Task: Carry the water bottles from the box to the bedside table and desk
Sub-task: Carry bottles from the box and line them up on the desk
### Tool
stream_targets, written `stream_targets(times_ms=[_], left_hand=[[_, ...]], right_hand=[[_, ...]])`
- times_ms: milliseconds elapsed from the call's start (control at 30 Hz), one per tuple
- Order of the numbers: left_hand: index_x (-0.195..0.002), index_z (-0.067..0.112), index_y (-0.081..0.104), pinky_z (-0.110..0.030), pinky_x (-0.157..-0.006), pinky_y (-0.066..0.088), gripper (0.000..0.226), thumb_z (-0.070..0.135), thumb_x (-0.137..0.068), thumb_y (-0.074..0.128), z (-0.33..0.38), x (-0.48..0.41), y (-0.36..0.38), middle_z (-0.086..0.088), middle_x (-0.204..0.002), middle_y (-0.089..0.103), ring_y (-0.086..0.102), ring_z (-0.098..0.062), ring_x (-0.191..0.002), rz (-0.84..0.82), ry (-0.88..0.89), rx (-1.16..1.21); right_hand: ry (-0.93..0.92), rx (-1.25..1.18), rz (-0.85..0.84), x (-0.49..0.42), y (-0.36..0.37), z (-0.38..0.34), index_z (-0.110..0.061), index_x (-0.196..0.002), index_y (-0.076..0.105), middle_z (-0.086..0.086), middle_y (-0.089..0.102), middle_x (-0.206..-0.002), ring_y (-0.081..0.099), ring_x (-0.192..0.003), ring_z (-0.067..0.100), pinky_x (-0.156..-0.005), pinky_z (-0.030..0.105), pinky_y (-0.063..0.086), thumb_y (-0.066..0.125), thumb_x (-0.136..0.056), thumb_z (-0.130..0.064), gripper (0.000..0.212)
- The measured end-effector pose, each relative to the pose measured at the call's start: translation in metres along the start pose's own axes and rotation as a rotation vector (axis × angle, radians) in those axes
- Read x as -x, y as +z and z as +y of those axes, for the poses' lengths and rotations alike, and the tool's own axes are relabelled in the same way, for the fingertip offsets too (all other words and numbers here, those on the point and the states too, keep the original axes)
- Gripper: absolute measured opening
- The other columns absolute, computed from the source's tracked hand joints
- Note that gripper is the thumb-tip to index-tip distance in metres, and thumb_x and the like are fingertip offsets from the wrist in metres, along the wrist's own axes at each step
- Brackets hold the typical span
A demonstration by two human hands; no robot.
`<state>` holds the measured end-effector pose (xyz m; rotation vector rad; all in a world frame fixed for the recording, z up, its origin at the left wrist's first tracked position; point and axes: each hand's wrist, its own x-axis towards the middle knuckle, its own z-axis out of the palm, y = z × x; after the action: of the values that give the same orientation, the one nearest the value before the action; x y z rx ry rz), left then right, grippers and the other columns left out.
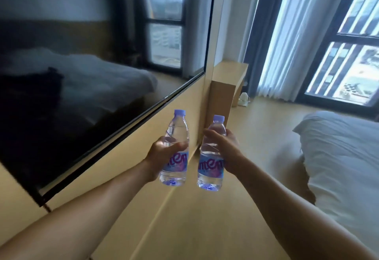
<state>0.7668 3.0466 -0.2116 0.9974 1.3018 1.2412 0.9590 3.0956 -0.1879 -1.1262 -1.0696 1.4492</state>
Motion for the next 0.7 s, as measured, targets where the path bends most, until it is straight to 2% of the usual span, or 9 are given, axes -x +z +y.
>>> stream_targets(times_ms=[100, 267, 333, 433, 500, 633, 700], left_hand=[[-0.119, 0.007, 0.058, -0.04, -0.074, 0.061, 0.073, 0.038, -0.058, 0.085, 0.006, -0.048, 0.019, -0.023, -0.107, 0.072, 0.074, -0.035, -0.091, -0.093, 0.002, -0.025], [-0.096, 0.015, 0.066, -0.038, -0.069, 0.058, 0.058, 0.046, -0.05, 0.084, 0.009, -0.12, 0.07, -0.009, -0.083, 0.073, 0.073, -0.025, -0.076, -0.245, 0.019, -0.048], [-0.102, 0.015, 0.065, -0.039, -0.071, 0.057, 0.061, 0.048, -0.054, 0.083, 0.007, -0.149, 0.096, -0.01, -0.089, 0.074, 0.073, -0.027, -0.081, -0.29, 0.018, -0.082], [-0.111, 0.01, 0.061, -0.037, -0.069, 0.058, 0.057, 0.037, -0.068, 0.086, 0.001, -0.196, 0.141, -0.013, -0.097, 0.073, 0.074, -0.027, -0.085, -0.341, 0.011, -0.113], [-0.114, 0.009, 0.06, -0.034, -0.067, 0.058, 0.062, 0.037, -0.065, 0.085, 0.002, -0.223, 0.174, -0.012, -0.098, 0.073, 0.075, -0.026, -0.084, -0.355, 0.013, -0.11], [-0.106, 0.011, 0.062, -0.029, -0.062, 0.058, 0.053, 0.035, -0.063, 0.082, 0.006, -0.274, 0.238, -0.006, -0.089, 0.074, 0.076, -0.019, -0.077, -0.397, 0.022, -0.115], [-0.111, 0.008, 0.062, -0.038, -0.07, 0.062, 0.07, 0.043, -0.056, 0.087, 0.008, -0.303, 0.265, -0.011, -0.096, 0.075, 0.076, -0.025, -0.084, -0.389, 0.031, -0.122]], right_hand=[[-0.029, -0.005, 0.082, -0.03, -0.021, -0.01, 0.0, -0.114, 0.057, 0.012, 0.067, -0.083, 0.07, -0.069, 0.024, -0.062, 0.034, 0.058, 0.081, -0.079, -0.015, 0.046], [-0.048, 0.033, 0.224, -0.079, -0.076, -0.018, -0.005, -0.107, 0.061, 0.02, 0.071, -0.097, 0.073, -0.083, 0.034, -0.073, 0.042, 0.062, 0.083, -0.075, -0.021, 0.042], [-0.064, 0.053, 0.27, -0.103, -0.104, -0.02, -0.009, -0.106, 0.062, 0.021, 0.071, -0.101, 0.074, -0.087, 0.035, -0.079, 0.047, 0.061, 0.085, -0.072, -0.025, 0.044], [-0.083, 0.052, 0.3, -0.141, -0.149, -0.026, -0.01, -0.107, 0.061, 0.021, 0.071, -0.102, 0.073, -0.088, 0.036, -0.081, 0.049, 0.06, 0.084, -0.073, -0.026, 0.045], [-0.093, 0.055, 0.308, -0.168, -0.179, -0.033, -0.01, -0.107, 0.061, 0.02, 0.071, -0.101, 0.073, -0.087, 0.035, -0.082, 0.051, 0.06, 0.085, -0.071, -0.029, 0.048], [-0.097, 0.053, 0.314, -0.219, -0.236, -0.054, -0.01, -0.108, 0.061, 0.018, 0.072, -0.099, 0.074, -0.086, 0.033, -0.082, 0.052, 0.06, 0.086, -0.068, -0.031, 0.051], [-0.105, 0.067, 0.31, -0.241, -0.263, -0.065, -0.011, -0.108, 0.06, 0.017, 0.072, -0.099, 0.074, -0.086, 0.032, -0.083, 0.05, 0.06, 0.086, -0.067, -0.033, 0.053]])
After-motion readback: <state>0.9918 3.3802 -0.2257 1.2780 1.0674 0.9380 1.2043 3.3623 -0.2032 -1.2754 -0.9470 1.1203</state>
